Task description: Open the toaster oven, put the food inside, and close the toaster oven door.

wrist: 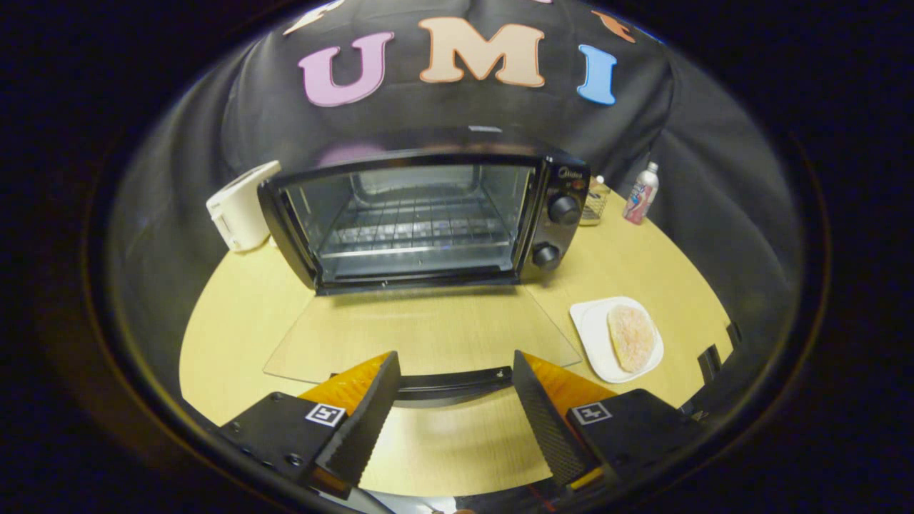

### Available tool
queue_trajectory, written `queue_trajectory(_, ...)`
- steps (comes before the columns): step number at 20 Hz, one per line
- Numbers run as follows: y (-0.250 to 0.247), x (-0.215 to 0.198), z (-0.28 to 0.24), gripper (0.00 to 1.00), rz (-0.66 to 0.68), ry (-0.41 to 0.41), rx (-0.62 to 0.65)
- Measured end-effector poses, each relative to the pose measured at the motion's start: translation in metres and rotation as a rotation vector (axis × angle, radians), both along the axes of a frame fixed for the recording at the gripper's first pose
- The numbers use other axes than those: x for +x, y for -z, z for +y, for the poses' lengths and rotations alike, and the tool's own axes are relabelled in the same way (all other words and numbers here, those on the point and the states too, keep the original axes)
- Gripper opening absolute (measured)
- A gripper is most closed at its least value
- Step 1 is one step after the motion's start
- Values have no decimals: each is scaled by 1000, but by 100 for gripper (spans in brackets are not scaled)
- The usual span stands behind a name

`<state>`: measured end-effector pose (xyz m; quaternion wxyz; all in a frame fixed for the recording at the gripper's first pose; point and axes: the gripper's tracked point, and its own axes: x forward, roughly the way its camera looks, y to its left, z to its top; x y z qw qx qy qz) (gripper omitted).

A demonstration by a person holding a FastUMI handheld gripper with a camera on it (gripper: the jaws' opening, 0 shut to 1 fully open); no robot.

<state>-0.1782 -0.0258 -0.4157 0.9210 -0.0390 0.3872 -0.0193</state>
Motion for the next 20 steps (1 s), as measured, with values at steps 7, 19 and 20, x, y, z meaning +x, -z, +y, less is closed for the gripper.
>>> queue_trajectory(7, 39, -1, -15, 98, 56, 31, 48)
queue_trajectory(19, -1, 34, -178, 97, 14, 333, -176)
queue_trajectory(20, 2, 34, -189, 97, 26, 358, -187)
